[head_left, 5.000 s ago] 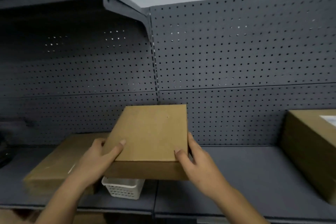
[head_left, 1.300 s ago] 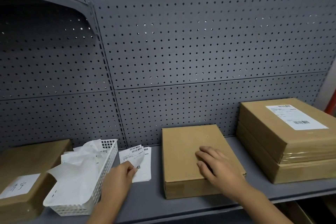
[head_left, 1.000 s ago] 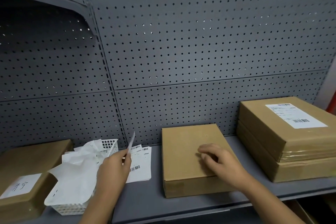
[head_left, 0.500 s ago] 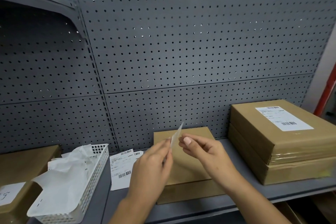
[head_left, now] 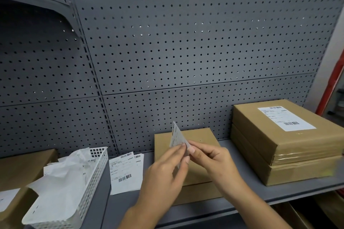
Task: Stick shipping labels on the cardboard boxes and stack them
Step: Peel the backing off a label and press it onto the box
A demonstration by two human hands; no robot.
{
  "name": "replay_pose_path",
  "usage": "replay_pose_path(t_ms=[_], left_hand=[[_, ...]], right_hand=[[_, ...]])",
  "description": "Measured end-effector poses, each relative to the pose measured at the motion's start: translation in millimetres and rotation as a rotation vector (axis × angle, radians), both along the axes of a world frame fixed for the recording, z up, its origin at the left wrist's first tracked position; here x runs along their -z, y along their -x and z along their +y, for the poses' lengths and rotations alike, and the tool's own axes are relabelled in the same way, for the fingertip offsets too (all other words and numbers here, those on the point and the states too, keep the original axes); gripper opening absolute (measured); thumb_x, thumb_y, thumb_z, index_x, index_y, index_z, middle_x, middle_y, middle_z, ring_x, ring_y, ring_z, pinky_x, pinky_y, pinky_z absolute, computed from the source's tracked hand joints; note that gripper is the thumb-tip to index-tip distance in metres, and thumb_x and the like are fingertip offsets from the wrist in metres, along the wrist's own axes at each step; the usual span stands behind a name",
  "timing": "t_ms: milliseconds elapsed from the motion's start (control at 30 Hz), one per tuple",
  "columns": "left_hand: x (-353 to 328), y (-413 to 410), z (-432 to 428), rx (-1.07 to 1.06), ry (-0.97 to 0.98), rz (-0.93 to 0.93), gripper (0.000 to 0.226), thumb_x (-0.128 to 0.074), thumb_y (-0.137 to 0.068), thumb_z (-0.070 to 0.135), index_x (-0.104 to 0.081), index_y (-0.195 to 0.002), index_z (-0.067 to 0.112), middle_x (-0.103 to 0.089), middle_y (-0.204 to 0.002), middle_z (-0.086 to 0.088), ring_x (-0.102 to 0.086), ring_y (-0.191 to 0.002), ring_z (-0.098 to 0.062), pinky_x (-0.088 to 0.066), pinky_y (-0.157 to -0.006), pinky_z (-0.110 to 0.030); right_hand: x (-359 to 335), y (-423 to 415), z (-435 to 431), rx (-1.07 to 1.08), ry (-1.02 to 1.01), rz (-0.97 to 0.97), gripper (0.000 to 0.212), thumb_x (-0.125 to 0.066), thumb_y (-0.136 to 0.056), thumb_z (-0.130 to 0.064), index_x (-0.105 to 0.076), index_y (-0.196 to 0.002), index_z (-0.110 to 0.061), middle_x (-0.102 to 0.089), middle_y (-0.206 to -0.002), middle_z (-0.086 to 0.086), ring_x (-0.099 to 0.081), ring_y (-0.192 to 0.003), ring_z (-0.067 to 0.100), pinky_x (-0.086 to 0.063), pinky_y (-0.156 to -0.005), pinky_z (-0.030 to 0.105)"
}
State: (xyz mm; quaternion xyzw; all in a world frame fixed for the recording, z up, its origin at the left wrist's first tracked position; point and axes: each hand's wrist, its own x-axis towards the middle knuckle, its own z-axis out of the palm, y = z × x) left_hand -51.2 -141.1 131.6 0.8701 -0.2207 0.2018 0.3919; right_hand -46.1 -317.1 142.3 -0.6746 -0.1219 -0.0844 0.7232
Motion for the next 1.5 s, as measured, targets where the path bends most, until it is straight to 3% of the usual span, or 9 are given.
replay_pose_path(t_ms=[167, 267, 433, 600, 767, 833, 1000, 1300, 1500], left_hand=[[-4, -1, -1, 0.05, 0.214, 0.069, 0.033, -0.056, -0.104, 0.038, -0.07, -0.133, 0.031, -0.065, -0.133, 0.027, -0.058, -0.127, 0.006, -0.048, -0.104, -0.018], [-5, -2, -2, 0.047, 0.276, 0.087, 0.031, -0.061, -0.1, 0.037, -0.074, -0.127, 0.028, -0.069, -0.128, 0.024, -0.061, -0.123, 0.005, -0.048, -0.101, -0.015], [-8, 1, -2, 0.066, 0.445, 0.151, 0.024, -0.068, -0.096, 0.031, -0.079, -0.117, 0.027, -0.074, -0.119, 0.023, -0.066, -0.118, 0.003, -0.048, -0.098, -0.011], [-9, 6, -3, 0.076, 0.496, 0.132, 0.023, -0.069, -0.095, 0.029, -0.08, -0.116, 0.025, -0.074, -0.12, 0.02, -0.067, -0.118, -0.003, -0.05, -0.098, -0.014], [-9, 9, -2, 0.097, 0.539, 0.151, 0.023, -0.071, -0.094, 0.024, -0.08, -0.116, 0.022, -0.074, -0.12, 0.02, -0.067, -0.117, 0.0, -0.049, -0.097, -0.011], [-8, 10, -2, 0.098, 0.539, 0.149, 0.025, -0.072, -0.093, 0.026, -0.08, -0.116, 0.021, -0.074, -0.12, 0.019, -0.068, -0.117, -0.001, -0.05, -0.097, -0.013], [-4, 10, -1, 0.091, 0.521, 0.146, 0.028, -0.071, -0.093, 0.03, -0.078, -0.12, 0.024, -0.072, -0.125, 0.017, -0.067, -0.12, -0.006, -0.053, -0.102, -0.025], [-2, 10, 0, 0.066, 0.476, 0.126, 0.029, -0.071, -0.093, 0.033, -0.078, -0.12, 0.026, -0.071, -0.125, 0.022, -0.067, -0.12, -0.003, -0.053, -0.103, -0.026], [-4, 11, -1, 0.06, 0.467, 0.132, 0.03, -0.07, -0.092, 0.038, -0.078, -0.119, 0.027, -0.071, -0.125, 0.023, -0.067, -0.119, -0.002, -0.053, -0.103, -0.025]], right_hand=[[3, 1, 0, -0.006, -0.071, 0.022, 0.027, -0.069, -0.094, -0.012, -0.076, -0.12, -0.01, -0.077, -0.12, 0.007, -0.07, -0.119, 0.024, -0.051, -0.108, 0.05], [4, 1, 0, -0.004, -0.122, 0.044, 0.028, -0.07, -0.093, -0.008, -0.075, -0.12, -0.003, -0.077, -0.118, 0.012, -0.071, -0.117, 0.028, -0.052, -0.106, 0.053], [5, 1, -1, 0.005, -0.112, -0.009, 0.028, -0.076, -0.087, -0.012, -0.078, -0.114, -0.006, -0.075, -0.12, 0.014, -0.07, -0.118, 0.031, -0.052, -0.104, 0.057], [3, 3, 4, 0.011, -0.129, -0.051, 0.027, -0.077, -0.083, -0.01, -0.08, -0.109, -0.004, -0.074, -0.12, 0.015, -0.069, -0.118, 0.03, -0.053, -0.105, 0.055], [1, 6, 8, -0.053, -0.226, -0.011, 0.046, -0.088, -0.077, -0.033, -0.079, -0.111, -0.002, -0.07, -0.124, 0.018, -0.066, -0.122, 0.036, -0.052, -0.105, 0.057], [0, 7, 8, -0.06, -0.241, -0.004, 0.047, -0.086, -0.08, -0.033, -0.078, -0.112, 0.0, -0.069, -0.125, 0.02, -0.066, -0.122, 0.036, -0.053, -0.103, 0.056], [-6, 11, 13, -0.071, -0.277, 0.022, 0.062, -0.092, -0.069, -0.046, -0.079, -0.109, -0.001, -0.071, -0.124, 0.019, -0.069, -0.118, 0.034, -0.059, -0.094, 0.04], [-8, 14, 15, -0.067, -0.287, 0.036, 0.056, -0.092, -0.069, -0.04, -0.079, -0.108, -0.001, -0.072, -0.123, 0.018, -0.069, -0.118, 0.034, -0.059, -0.092, 0.038], [-6, 15, 14, -0.051, -0.312, 0.057, 0.024, -0.072, -0.084, -0.008, -0.079, -0.104, 0.002, -0.073, -0.12, 0.021, -0.07, -0.116, 0.035, -0.06, -0.091, 0.039]])
